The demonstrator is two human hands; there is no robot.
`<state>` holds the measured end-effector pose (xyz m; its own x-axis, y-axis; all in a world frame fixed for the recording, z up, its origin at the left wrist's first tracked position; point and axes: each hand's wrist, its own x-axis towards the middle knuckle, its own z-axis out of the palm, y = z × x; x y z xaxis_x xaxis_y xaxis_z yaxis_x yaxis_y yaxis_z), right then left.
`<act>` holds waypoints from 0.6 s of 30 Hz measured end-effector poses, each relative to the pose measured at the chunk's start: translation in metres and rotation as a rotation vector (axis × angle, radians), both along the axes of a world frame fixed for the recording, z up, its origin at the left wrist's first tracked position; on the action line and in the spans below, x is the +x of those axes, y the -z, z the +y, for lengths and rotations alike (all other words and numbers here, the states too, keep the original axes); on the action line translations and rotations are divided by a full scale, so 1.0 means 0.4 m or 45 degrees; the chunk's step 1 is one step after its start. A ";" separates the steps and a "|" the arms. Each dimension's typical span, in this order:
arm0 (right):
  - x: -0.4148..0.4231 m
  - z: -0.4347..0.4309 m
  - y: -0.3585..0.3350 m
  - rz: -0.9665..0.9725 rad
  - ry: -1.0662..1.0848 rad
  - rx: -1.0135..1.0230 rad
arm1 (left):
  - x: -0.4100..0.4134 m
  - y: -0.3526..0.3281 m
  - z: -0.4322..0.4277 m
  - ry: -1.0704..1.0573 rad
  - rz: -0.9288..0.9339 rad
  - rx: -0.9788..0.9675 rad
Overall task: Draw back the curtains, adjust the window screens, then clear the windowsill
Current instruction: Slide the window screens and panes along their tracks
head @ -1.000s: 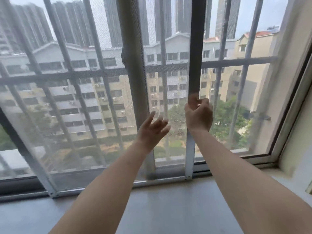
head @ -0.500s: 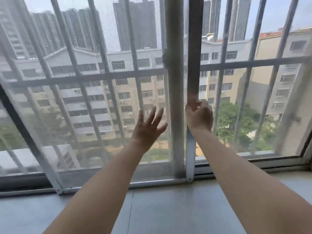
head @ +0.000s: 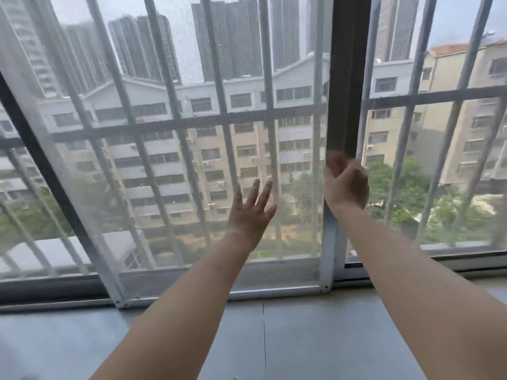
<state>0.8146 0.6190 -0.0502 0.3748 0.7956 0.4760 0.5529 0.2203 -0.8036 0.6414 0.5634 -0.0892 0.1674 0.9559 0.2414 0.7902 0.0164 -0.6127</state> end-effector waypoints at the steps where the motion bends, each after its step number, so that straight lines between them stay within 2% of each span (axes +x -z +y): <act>1: -0.006 -0.002 0.002 0.001 0.012 -0.012 | -0.009 -0.004 -0.004 0.004 0.002 -0.003; 4: -0.032 0.002 0.011 0.022 0.109 -0.038 | -0.039 -0.012 -0.018 0.073 -0.017 0.018; 5: -0.049 0.002 0.017 0.018 0.149 0.011 | -0.046 -0.017 -0.027 0.094 -0.041 0.046; 7: -0.106 -0.012 0.031 -0.040 0.149 0.276 | -0.067 -0.023 -0.049 0.085 -0.059 0.130; 10: -0.221 -0.049 0.038 -0.186 -0.134 0.662 | -0.117 -0.033 -0.084 -0.027 -0.056 0.303; 12: -0.302 -0.080 0.031 -0.261 -0.432 0.771 | -0.165 -0.035 -0.109 -0.168 -0.055 0.313; 15: -0.401 -0.132 0.017 -0.415 -0.786 0.679 | -0.247 -0.046 -0.156 -0.317 -0.086 0.358; 18: -0.484 -0.164 0.014 -0.607 -0.953 0.559 | -0.347 -0.037 -0.205 -0.499 -0.188 0.330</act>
<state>0.6210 0.5535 -0.0558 -0.4601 0.4659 0.7558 0.3938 0.8700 -0.2966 0.5024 0.4814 -0.0745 -0.2467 0.8453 0.4739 0.7723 0.4669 -0.4308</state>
